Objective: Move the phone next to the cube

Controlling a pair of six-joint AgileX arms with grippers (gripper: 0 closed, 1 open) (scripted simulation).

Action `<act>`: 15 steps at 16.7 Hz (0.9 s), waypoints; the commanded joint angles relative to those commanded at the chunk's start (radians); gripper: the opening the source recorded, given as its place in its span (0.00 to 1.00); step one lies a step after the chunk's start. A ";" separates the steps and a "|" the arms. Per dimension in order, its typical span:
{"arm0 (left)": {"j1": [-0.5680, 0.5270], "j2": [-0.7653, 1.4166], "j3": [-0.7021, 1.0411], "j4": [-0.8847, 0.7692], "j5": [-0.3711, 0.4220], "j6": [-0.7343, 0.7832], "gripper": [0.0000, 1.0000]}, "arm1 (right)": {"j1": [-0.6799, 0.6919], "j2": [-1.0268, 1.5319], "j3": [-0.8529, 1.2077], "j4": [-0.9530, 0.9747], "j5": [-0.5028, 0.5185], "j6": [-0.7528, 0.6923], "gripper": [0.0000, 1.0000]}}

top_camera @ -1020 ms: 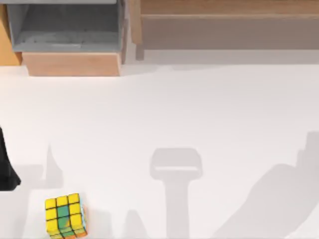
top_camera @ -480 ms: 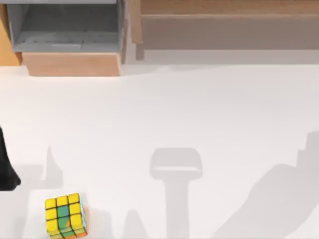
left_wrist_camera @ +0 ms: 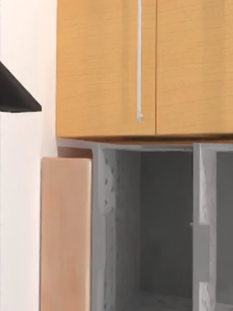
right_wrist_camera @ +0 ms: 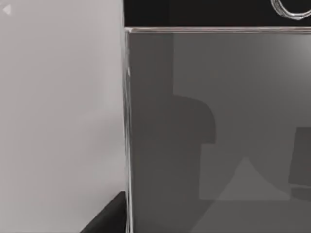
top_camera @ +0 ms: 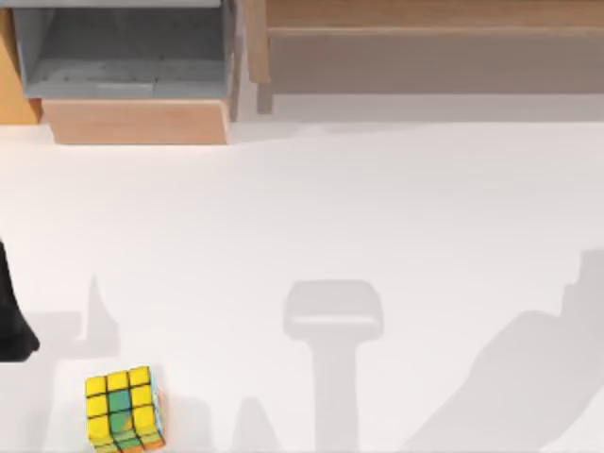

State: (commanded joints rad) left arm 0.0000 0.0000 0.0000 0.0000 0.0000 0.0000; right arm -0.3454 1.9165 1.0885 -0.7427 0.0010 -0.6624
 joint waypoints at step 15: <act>0.000 0.000 0.000 0.000 0.000 0.000 1.00 | 0.008 -0.059 0.047 -0.088 -0.006 0.013 0.00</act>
State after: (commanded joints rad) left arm 0.0000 0.0000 0.0000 0.0000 0.0000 0.0000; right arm -0.3375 1.8576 1.1359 -0.8303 -0.0049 -0.6495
